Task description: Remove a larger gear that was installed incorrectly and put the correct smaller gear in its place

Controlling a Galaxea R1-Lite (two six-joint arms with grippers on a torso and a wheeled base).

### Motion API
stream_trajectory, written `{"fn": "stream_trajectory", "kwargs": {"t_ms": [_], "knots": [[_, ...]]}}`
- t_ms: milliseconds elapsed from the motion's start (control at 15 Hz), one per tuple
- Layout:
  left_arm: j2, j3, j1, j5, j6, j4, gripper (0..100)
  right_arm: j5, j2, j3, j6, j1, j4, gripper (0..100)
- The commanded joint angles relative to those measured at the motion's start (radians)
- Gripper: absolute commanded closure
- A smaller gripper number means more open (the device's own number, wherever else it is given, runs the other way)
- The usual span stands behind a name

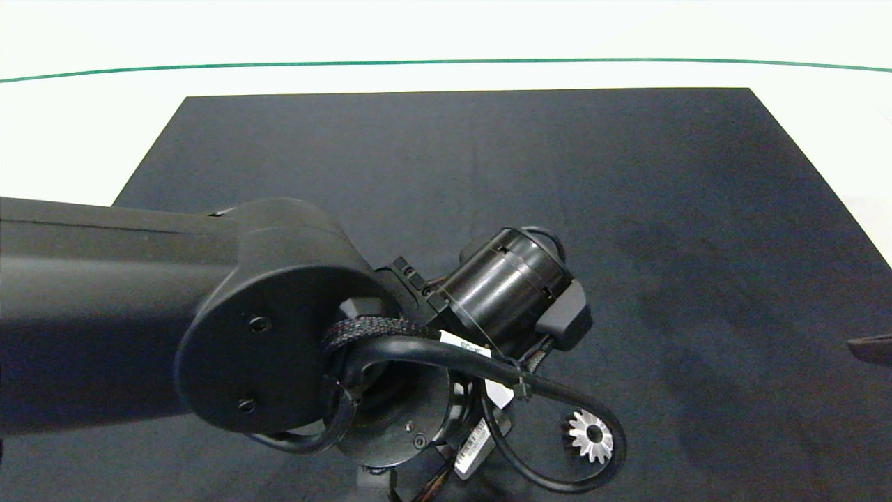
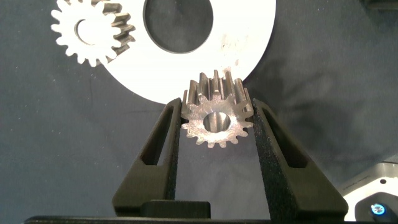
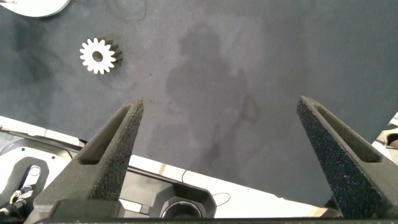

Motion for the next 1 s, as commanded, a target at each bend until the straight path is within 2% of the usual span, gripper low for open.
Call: {"fn": "stream_trajectory", "kwargs": {"t_ms": [67, 733, 800, 1000], "knots": [[0.030, -0.020, -0.006, 0.003, -0.005, 0.003, 96, -0.001, 0.001, 0.000, 0.001, 0.000, 0.006, 0], [0.061, -0.046, -0.023, 0.004, -0.011, 0.003, 96, -0.001, 0.003, 0.000, 0.001, 0.000, 0.006, 0], [0.068, -0.047, -0.026, 0.003, -0.025, 0.003, 96, -0.001, 0.003, 0.000, 0.001, 0.000, 0.006, 0], [0.070, -0.046, -0.026, 0.003, -0.029, 0.003, 96, -0.001, 0.005, 0.001, 0.001, 0.000, 0.006, 0]]}}
